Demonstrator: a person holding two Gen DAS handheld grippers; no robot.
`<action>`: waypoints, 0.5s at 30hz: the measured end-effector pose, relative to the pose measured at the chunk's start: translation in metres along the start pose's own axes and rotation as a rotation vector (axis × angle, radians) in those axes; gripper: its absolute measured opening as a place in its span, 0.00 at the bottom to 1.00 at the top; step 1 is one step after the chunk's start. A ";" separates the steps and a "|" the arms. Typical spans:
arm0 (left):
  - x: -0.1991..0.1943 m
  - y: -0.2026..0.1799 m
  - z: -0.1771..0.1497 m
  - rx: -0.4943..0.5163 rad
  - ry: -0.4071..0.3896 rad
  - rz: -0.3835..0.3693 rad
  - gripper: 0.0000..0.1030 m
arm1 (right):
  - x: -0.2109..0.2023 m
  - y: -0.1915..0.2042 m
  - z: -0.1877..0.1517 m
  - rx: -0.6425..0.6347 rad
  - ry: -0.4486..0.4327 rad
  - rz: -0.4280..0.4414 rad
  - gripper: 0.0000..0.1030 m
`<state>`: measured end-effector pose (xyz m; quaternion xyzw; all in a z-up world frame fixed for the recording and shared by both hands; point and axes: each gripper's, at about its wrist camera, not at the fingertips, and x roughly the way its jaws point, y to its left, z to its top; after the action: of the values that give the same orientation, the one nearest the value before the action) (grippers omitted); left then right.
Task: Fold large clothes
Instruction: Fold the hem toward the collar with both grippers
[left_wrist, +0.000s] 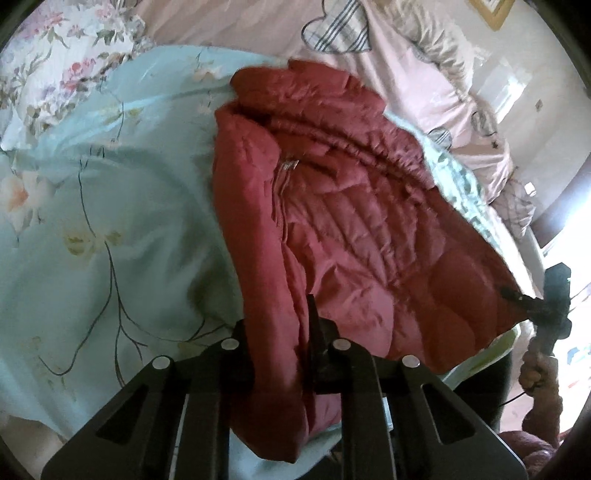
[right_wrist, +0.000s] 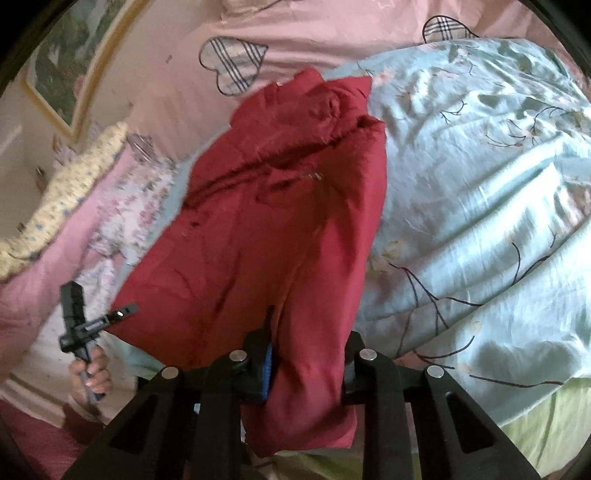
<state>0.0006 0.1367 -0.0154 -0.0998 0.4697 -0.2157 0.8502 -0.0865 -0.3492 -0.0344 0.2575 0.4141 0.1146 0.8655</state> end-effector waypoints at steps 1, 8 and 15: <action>-0.005 0.001 0.006 0.001 -0.016 -0.006 0.13 | -0.003 -0.002 0.004 0.009 -0.012 0.018 0.22; -0.031 -0.009 0.052 -0.002 -0.170 -0.011 0.13 | -0.014 0.002 0.042 0.027 -0.132 0.102 0.22; -0.032 -0.022 0.089 0.023 -0.256 0.019 0.13 | -0.013 0.008 0.080 0.011 -0.216 0.115 0.22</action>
<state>0.0539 0.1288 0.0651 -0.1126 0.3558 -0.1986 0.9063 -0.0327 -0.3757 0.0202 0.2964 0.3037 0.1336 0.8956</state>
